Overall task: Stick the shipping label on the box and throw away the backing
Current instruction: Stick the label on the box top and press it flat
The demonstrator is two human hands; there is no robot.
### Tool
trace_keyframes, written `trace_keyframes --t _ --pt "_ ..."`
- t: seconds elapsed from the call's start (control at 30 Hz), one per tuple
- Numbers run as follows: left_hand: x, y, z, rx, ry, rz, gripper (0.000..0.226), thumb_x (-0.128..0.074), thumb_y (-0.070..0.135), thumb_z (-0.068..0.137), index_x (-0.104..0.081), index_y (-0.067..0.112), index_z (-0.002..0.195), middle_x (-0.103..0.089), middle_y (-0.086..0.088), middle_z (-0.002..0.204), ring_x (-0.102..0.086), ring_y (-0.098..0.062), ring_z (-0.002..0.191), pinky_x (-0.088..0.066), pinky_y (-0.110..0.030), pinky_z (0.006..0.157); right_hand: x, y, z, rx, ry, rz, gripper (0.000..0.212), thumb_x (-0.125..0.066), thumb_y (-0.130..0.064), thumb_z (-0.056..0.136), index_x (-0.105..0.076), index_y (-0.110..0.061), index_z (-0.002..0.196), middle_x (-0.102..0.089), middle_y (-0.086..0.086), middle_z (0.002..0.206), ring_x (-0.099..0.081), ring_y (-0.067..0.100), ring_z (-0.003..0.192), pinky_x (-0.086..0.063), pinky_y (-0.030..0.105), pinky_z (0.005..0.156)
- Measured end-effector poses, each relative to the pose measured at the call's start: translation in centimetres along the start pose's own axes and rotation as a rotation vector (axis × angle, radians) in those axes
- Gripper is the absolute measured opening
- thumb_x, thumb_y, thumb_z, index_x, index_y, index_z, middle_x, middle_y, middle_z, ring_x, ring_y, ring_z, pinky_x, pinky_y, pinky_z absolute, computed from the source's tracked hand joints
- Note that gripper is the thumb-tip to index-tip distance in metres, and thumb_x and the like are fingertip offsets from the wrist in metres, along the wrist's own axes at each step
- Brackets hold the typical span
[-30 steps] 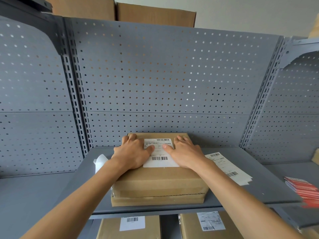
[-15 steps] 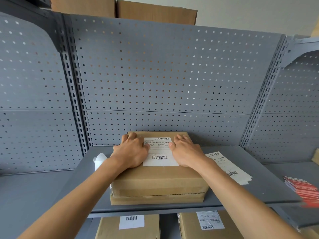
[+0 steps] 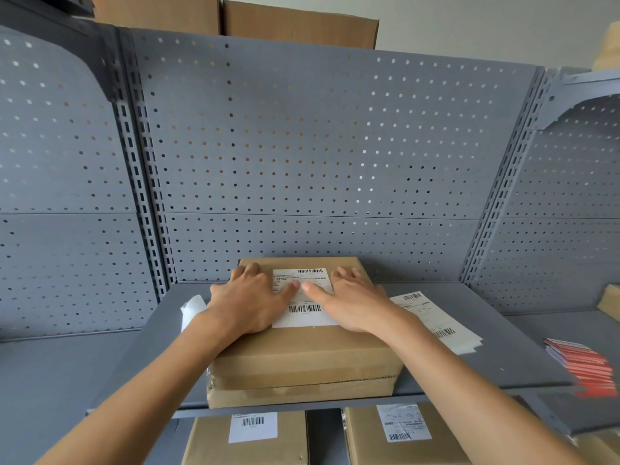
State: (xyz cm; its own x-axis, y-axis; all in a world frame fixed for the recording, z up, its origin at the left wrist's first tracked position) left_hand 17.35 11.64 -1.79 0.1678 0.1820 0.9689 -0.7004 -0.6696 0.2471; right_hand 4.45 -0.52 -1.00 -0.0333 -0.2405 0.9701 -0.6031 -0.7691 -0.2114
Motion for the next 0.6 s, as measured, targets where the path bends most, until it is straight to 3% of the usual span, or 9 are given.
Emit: trace_keyframes --t 0.1,0.23,0.43,0.6 --pt "-0.09 0.35 -0.43 -0.021 -0.010 0.003 0.087 -0.021 0.084 0.084 -0.051 0.022 0.136 -0.045 0.000 0.146 -0.031 -0.022 0.145 -0.040 -0.060 0.106 -0.23 -0.06 0.03 0.007 0.015 -0.050 0.103 -0.016 -0.083 0.088 -0.012 -0.009 0.160 -0.009 0.002 0.170 -0.002 0.022 0.156 -0.019 0.052 0.121" --pt "-0.28 0.07 -0.46 -0.050 -0.033 -0.023 0.080 -0.029 0.079 0.089 -0.044 0.024 0.144 -0.040 0.001 0.151 -0.025 -0.021 0.149 -0.038 -0.061 0.107 -0.43 0.06 -0.04 0.021 0.018 -0.068 0.098 -0.016 -0.079 0.092 -0.006 -0.010 0.161 -0.001 0.002 0.171 0.004 0.021 0.156 -0.015 0.053 0.122" --pt "-0.25 -0.14 -0.31 -0.099 -0.050 -0.067 0.059 -0.034 0.064 0.097 -0.051 0.020 0.132 -0.045 0.000 0.140 -0.026 -0.022 0.145 -0.036 -0.062 0.109 -0.72 0.53 0.50 0.035 0.001 -0.072 0.084 -0.014 -0.068 0.100 -0.005 -0.013 0.162 0.004 0.001 0.170 0.008 0.019 0.156 -0.012 0.053 0.123" --pt "-0.23 -0.13 -0.18 -0.119 -0.055 -0.056 0.048 -0.032 0.057 0.102 -0.051 0.017 0.119 -0.041 0.003 0.118 -0.029 -0.021 0.141 -0.038 -0.060 0.108 -0.72 0.88 0.42 0.053 -0.028 -0.060 0.075 -0.012 -0.060 0.103 -0.001 -0.015 0.162 0.008 -0.001 0.170 0.012 0.016 0.155 -0.009 0.052 0.125"
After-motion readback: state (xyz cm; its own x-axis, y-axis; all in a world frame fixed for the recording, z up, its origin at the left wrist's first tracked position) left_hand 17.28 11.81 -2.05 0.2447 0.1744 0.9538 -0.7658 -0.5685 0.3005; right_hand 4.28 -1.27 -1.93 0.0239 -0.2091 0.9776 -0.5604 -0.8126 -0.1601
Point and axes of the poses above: each hand's wrist, its own z-axis towards the middle knuckle, its own x-axis out of the back of the hand, y = z × x, the point moved 7 cm from there along z, towards the middle knuckle
